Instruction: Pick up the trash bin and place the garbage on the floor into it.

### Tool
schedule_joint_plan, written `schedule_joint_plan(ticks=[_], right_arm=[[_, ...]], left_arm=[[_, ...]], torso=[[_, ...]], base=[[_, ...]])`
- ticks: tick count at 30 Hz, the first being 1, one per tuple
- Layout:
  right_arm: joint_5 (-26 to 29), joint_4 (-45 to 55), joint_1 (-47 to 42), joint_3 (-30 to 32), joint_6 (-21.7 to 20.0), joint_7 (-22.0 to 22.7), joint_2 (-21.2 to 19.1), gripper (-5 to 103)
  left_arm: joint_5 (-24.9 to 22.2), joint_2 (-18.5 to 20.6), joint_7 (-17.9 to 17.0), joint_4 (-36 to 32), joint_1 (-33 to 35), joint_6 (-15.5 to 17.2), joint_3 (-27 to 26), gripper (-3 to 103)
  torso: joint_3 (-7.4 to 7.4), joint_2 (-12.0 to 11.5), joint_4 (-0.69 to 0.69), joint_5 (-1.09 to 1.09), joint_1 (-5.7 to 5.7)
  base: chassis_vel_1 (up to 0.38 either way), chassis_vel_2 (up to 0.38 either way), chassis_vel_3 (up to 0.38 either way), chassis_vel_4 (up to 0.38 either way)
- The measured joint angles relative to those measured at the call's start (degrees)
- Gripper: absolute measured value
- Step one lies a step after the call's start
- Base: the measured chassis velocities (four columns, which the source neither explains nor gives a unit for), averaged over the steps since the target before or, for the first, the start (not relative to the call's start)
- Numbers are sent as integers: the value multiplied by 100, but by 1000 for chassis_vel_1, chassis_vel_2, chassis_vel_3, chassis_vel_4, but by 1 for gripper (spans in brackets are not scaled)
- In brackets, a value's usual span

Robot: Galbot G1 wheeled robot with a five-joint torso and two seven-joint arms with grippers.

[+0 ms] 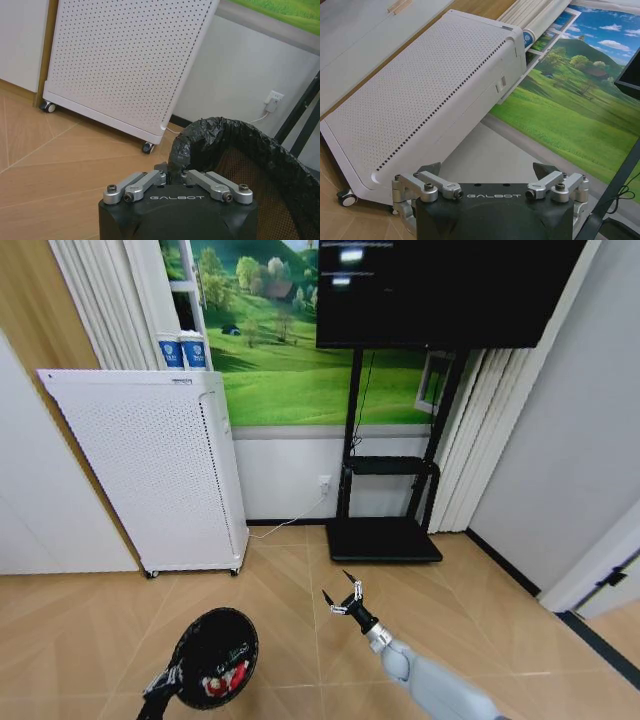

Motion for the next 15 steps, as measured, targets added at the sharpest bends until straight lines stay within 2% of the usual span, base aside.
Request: schedule_joint_plan(ticks=[5, 14, 15], right_arm=[[-111, 43, -193, 101, 0, 63, -22, 100], [-128, 111, -311, 142, -1, 174, -30, 100], [-135, 110, -329, 155, -1, 175, -27, 100]], left_arm=[[76, -78, 54, 0, 80, -32, 0, 6], [132, -164, 60, -12, 151, -66, -45, 6], [155, -207, 61, -4, 180, -92, -66, 6]], torso=[[0, 0, 2, 0, 0], [-2, 1, 5, -1, -3], [-2, 2, 1, 0, -4]], base=[[78, -4, -84, 1], [202, 7, -201, -3], [130, 2, -50, 10]])
